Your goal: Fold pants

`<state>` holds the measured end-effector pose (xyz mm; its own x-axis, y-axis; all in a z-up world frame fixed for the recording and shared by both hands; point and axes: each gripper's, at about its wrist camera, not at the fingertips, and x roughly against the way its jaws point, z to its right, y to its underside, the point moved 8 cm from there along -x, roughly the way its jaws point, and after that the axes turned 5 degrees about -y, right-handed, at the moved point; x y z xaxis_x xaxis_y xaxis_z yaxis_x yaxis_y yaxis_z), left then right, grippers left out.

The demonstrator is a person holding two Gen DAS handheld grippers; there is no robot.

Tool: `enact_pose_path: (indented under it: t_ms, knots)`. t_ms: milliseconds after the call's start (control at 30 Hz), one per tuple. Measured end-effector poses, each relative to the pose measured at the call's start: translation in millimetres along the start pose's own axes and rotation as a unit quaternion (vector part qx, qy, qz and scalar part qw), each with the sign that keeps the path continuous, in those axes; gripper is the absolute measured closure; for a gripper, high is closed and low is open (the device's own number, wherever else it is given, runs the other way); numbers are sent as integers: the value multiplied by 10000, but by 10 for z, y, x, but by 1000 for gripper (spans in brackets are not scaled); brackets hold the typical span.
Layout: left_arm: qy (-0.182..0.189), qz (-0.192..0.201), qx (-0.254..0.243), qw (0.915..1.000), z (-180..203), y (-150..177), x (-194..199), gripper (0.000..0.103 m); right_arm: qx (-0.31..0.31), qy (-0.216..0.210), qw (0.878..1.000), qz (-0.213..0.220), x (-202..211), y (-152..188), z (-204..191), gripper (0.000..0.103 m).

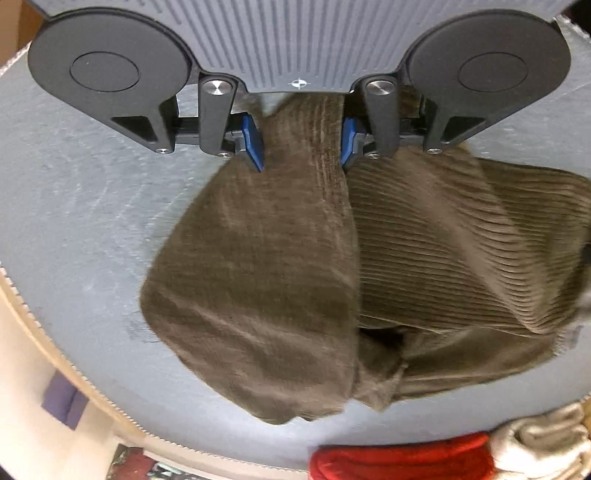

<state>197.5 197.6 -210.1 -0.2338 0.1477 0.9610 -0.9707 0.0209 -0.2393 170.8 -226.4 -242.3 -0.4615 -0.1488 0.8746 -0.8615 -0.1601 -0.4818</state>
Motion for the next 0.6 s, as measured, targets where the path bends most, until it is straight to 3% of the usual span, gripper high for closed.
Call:
enact_pose_path:
  t_ms: [33, 67, 167, 267, 300, 367, 433, 500, 600]
  knots:
    - [-36, 15, -67, 10000, 3, 12, 57, 71, -34, 34, 10000, 4, -12, -9, 24, 74]
    - [-101, 31, -146, 9998, -14, 25, 125, 73, -78, 53, 10000, 20, -15, -21, 47, 94]
    - [-443, -65, -700, 9965, -141, 147, 302, 76, -303, 101, 9990, 301, 91, -99, 137, 96]
    - [-223, -138, -931, 9953, -238, 326, 461, 75, -493, -31, 9973, 541, 252, -143, 169, 96]
    - [-326, -146, -992, 9944, -268, 372, 501, 75, -375, -18, 9979, 529, 300, -115, 151, 96]
    - [-563, -314, -1244, 9901, -277, 450, 470, 72, -90, -241, 9996, 120, 281, 49, 65, 96]
    - [-771, -596, -1409, 9852, -294, 563, 373, 65, 379, -475, 9961, -647, 133, 365, -38, 95]
    - [-1095, -616, -1677, 9778, -231, 533, 394, 60, 545, -365, 9930, -982, 32, 566, -13, 94]
    - [-1714, -121, -1758, 9693, -170, 253, 723, 53, 329, -539, 9971, -430, 185, 407, 74, 90]
